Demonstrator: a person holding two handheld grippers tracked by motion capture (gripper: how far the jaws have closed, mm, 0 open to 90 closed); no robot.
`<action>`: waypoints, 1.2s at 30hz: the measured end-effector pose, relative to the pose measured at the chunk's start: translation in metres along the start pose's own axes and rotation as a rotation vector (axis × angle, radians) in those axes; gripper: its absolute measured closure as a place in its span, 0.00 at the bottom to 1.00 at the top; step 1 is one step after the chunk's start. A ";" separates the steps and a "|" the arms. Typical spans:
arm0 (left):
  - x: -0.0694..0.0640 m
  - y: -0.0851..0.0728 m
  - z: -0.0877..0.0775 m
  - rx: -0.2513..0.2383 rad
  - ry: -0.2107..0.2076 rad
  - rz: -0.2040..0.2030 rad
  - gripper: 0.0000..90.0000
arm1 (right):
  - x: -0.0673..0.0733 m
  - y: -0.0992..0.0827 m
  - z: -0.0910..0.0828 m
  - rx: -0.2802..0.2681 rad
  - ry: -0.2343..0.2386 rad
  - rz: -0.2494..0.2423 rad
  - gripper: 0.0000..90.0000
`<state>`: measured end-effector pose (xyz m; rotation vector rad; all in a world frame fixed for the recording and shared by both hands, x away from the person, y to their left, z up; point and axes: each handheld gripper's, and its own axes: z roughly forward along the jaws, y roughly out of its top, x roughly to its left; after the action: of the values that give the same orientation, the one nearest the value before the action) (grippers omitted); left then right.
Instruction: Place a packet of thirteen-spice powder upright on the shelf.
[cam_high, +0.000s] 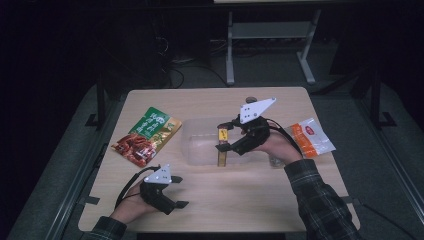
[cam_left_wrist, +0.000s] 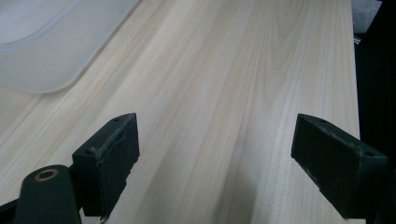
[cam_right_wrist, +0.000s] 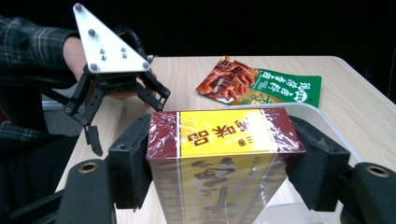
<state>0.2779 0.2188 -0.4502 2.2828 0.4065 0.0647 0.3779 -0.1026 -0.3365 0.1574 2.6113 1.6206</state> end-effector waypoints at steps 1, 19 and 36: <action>0.000 0.000 0.000 0.003 -0.002 0.002 0.16 | 0.000 0.000 0.000 0.000 0.000 0.000 0.34; -0.001 0.000 0.002 0.009 -0.022 0.001 0.17 | -0.025 -0.015 0.009 0.013 -0.013 0.055 0.34; -0.002 0.000 0.004 0.007 -0.026 -0.003 0.16 | -0.049 -0.012 0.018 0.033 -0.026 0.028 0.33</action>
<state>0.2764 0.2153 -0.4528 2.2878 0.3968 0.0323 0.4276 -0.0977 -0.3553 0.2165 2.6295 1.5737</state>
